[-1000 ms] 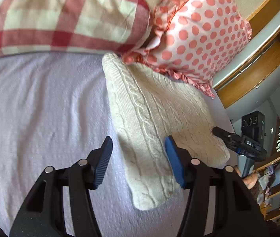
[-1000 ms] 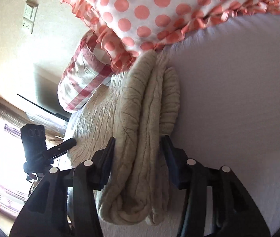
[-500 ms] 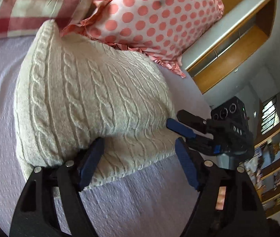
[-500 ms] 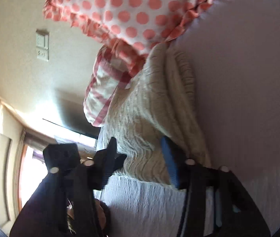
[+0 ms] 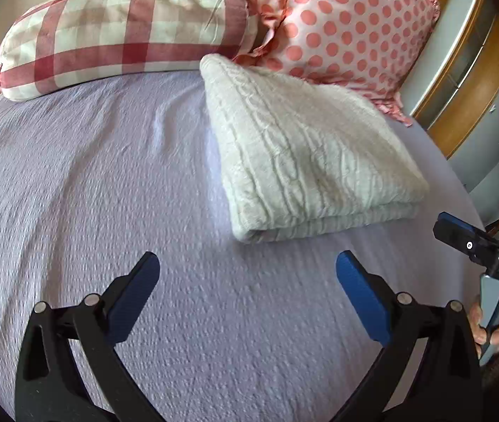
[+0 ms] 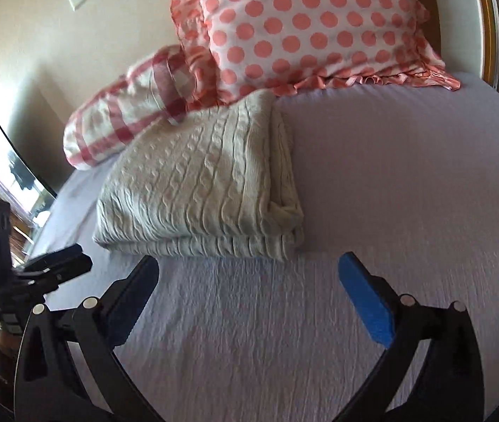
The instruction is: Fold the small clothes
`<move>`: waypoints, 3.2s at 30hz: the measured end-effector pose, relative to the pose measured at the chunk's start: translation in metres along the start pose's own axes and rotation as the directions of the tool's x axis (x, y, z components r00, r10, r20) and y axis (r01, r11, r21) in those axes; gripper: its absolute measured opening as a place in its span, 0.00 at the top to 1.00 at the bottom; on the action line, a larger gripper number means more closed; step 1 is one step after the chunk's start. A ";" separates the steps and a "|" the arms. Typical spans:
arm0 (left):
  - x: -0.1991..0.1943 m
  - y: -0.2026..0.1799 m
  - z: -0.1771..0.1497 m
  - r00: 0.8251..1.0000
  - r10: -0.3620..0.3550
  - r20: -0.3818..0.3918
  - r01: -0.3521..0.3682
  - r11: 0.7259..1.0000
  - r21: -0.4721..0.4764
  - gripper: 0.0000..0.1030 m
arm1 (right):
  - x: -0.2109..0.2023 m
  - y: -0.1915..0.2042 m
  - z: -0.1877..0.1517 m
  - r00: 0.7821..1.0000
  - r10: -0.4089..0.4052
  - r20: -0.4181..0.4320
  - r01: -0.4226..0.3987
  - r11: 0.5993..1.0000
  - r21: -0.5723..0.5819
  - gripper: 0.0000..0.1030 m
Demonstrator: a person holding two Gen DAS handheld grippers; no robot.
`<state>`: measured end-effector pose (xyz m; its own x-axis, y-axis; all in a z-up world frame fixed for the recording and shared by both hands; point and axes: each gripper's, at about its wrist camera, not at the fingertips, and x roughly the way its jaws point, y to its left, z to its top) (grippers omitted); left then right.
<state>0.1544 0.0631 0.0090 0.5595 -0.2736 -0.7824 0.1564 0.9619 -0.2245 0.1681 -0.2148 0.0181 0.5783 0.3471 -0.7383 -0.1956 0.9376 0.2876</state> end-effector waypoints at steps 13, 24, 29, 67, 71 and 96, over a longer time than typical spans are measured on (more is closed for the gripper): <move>0.021 -0.021 -0.007 0.979 0.200 -0.028 -0.195 0.972 0.130 0.02 | 0.026 0.019 -0.013 0.978 -0.190 -0.087 0.180 0.977 -0.110 0.01; 0.021 -0.020 -0.007 0.979 0.201 -0.028 -0.196 0.972 0.128 0.02 | 0.029 0.023 -0.014 0.970 -0.226 -0.094 0.212 0.968 -0.135 0.01; 0.021 -0.020 -0.007 0.979 0.201 -0.028 -0.196 0.972 0.128 0.02 | 0.029 0.023 -0.014 0.970 -0.226 -0.094 0.213 0.968 -0.135 0.01; 0.022 -0.021 -0.008 0.979 0.201 -0.027 -0.196 0.972 0.127 0.02 | 0.029 0.023 -0.014 0.969 -0.228 -0.093 0.215 0.968 -0.132 0.01; 0.022 -0.021 -0.008 0.979 0.202 -0.027 -0.197 0.972 0.127 0.02 | 0.029 0.023 -0.014 0.969 -0.228 -0.093 0.215 0.968 -0.132 0.01; 0.022 -0.021 -0.008 0.979 0.202 -0.028 -0.197 0.972 0.127 0.02 | 0.029 0.023 -0.014 0.969 -0.229 -0.093 0.216 0.968 -0.131 0.01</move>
<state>0.1570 0.0370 -0.0079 0.5569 -0.0741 -0.8273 0.1458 0.9893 0.0095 0.1690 -0.1828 -0.0049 0.5316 0.1237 -0.8379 -0.1682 0.9850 0.0387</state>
